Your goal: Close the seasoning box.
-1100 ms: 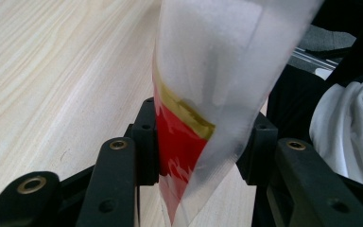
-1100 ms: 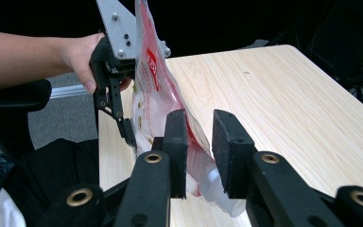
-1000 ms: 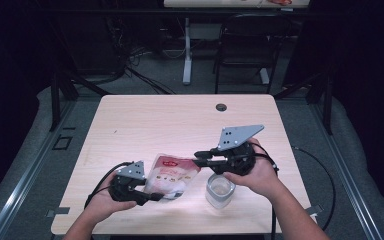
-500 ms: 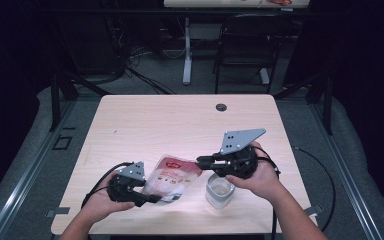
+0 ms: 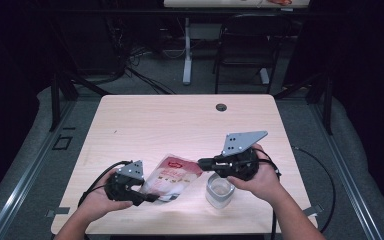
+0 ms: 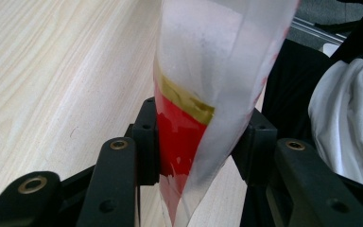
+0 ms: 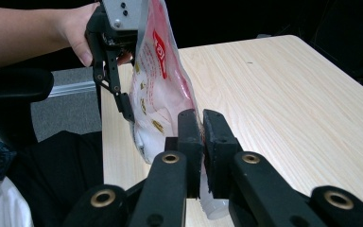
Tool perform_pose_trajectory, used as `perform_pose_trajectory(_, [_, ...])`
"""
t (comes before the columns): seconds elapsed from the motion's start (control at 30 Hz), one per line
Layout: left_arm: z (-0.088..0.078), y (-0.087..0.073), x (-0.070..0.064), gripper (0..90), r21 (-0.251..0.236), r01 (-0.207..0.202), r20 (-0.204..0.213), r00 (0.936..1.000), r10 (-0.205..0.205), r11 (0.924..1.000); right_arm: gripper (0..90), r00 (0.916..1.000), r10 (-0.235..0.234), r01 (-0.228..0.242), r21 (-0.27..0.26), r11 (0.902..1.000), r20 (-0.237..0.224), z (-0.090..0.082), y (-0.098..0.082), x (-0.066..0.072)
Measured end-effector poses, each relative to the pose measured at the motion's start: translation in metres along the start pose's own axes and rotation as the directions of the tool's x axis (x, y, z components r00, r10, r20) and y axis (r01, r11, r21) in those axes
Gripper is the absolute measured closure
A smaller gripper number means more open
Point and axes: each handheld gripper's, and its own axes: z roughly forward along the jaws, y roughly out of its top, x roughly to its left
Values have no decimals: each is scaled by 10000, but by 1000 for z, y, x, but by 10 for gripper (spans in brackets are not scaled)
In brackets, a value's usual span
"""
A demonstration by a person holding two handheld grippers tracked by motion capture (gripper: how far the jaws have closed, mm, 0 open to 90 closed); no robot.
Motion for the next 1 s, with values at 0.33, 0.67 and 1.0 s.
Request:
perform_pose_trajectory(0.33, [-4,3,-2,595,85,-113,-61,9999,113,9999,879,9999,139,-139,-106,9998,27,-3,-8,-1])
perform_pose_trajectory(0.67, [-9,4,-4,598,30,-131,-14,9999,131,9999,884,9994,354,-353,-165,9992,21,-5,-18,-2])
perform_pose_trajectory(1.0, [-13,5,-3,604,80,-130,-44,9999,130,9999,889,9986,532,-531,-184,9984,52,-4,-27,-3])
